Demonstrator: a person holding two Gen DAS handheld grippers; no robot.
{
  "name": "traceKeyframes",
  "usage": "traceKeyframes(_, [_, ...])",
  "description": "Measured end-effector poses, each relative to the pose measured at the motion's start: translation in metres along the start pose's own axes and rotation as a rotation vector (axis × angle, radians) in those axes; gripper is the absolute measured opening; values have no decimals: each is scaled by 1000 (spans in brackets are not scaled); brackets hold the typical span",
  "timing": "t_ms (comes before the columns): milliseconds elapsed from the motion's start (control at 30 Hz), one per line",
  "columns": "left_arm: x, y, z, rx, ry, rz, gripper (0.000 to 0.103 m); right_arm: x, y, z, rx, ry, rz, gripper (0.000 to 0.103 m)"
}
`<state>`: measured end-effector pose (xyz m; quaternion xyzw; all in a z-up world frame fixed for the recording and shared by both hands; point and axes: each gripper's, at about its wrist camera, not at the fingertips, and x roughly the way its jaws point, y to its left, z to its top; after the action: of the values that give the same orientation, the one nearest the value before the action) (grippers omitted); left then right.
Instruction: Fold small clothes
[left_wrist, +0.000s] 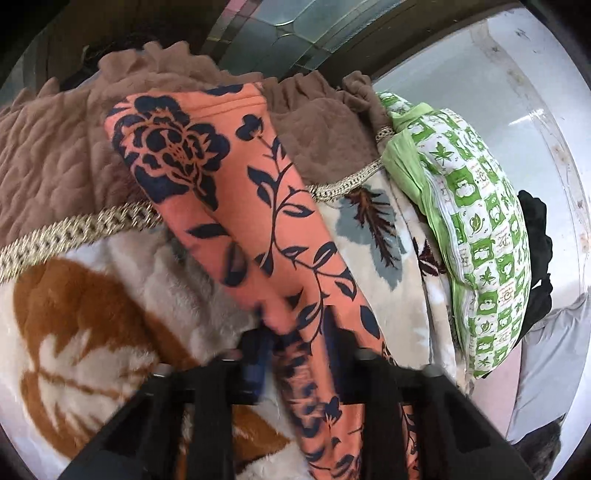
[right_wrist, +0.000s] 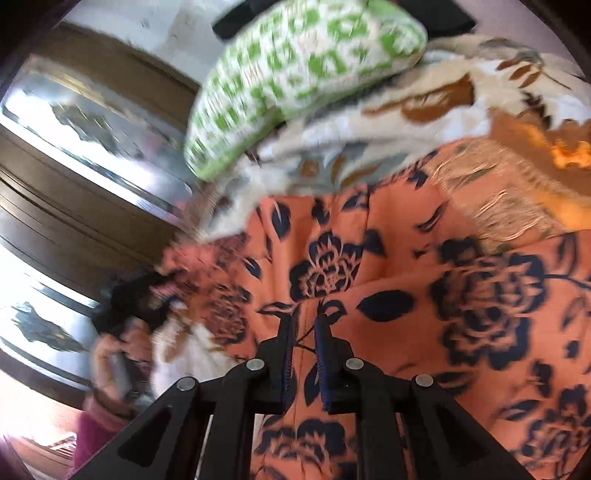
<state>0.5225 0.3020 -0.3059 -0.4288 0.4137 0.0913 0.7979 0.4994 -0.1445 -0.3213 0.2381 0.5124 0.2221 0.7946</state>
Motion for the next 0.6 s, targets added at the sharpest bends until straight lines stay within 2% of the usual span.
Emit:
traceKeyframes(33, [3, -1, 3, 10, -3, -5, 11, 21, -1, -5, 14, 79, -48, 16])
traceKeyframes(67, [5, -1, 4, 12, -6, -20, 10, 31, -4, -11, 36, 88, -56, 14])
traceKeyframes(100, [4, 1, 4, 11, -8, -29, 8, 31, -6, -14, 49, 39, -45, 14])
traceKeyframes(200, [-3, 4, 3, 7, -22, -65, 6, 30, -6, -20, 10, 19, -38, 14])
traceKeyframes(333, [-16, -7, 4, 26, -46, -88, 6, 29, -17, -23, 32, -11, 15, 10])
traceKeyframes(500, [-67, -66, -14, 211, -108, -132, 5, 24, -25, -35, -5, -97, 70, 8])
traceKeyframes(600, [-103, -115, -39, 343, -133, -166, 5, 19, -31, -36, 2, -93, 74, 7])
